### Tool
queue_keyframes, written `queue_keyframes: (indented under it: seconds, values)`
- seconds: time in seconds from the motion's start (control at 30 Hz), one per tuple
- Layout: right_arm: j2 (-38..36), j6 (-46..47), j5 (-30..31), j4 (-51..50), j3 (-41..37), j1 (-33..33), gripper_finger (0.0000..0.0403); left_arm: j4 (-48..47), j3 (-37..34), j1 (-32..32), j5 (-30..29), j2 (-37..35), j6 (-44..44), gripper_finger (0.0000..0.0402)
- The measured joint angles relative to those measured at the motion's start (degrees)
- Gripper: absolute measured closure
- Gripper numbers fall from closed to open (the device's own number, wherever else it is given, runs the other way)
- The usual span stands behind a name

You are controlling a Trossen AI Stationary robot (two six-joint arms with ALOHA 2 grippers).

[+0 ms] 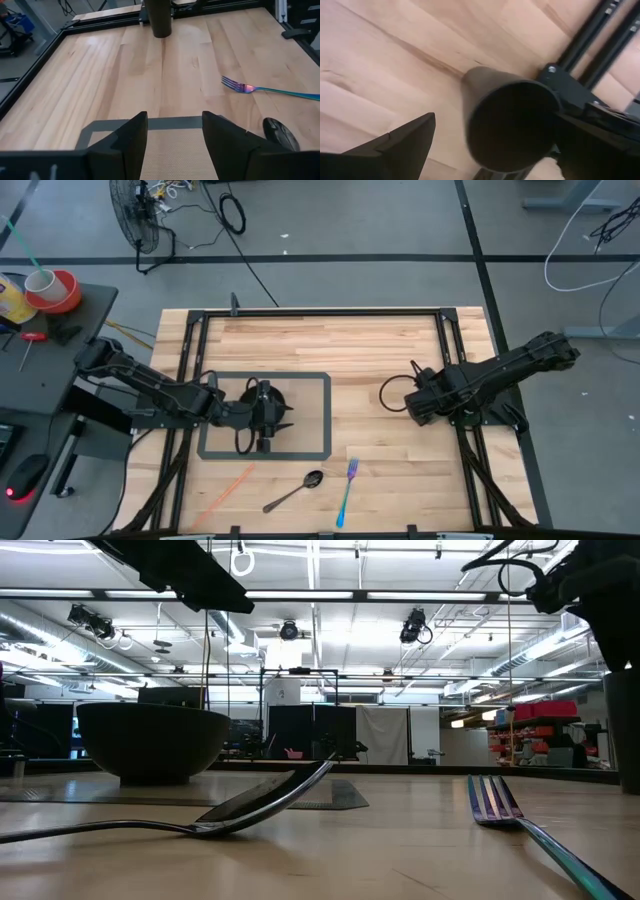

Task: Pick & Place Utensil
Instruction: Put the black cup on the gray placemat to the top right of the black bowl

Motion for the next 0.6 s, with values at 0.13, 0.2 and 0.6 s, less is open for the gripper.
queue_keyframes:
  seconds: [0.13, 0.2, 0.6]
  values:
    - [0.0, -1.8, -0.1, 1.6, 0.0, 0.0, 0.0007, 0.0, 0.0, 0.2, 0.4, 0.0, -0.6, 0.0209]
    - [0.0, -1.7, -0.5, 2.4, 0.0, 0.0, 0.0007, 0.0, 0.0, 0.2, 1.0, 0.0, -1.1, 0.0209]
    - [1.9, -2.9, -2.6, 5.1, 0.4, 0.1, 0.0007, 0.0, 0.0, 0.2, 2.3, 0.0, -1.2, 0.0209]
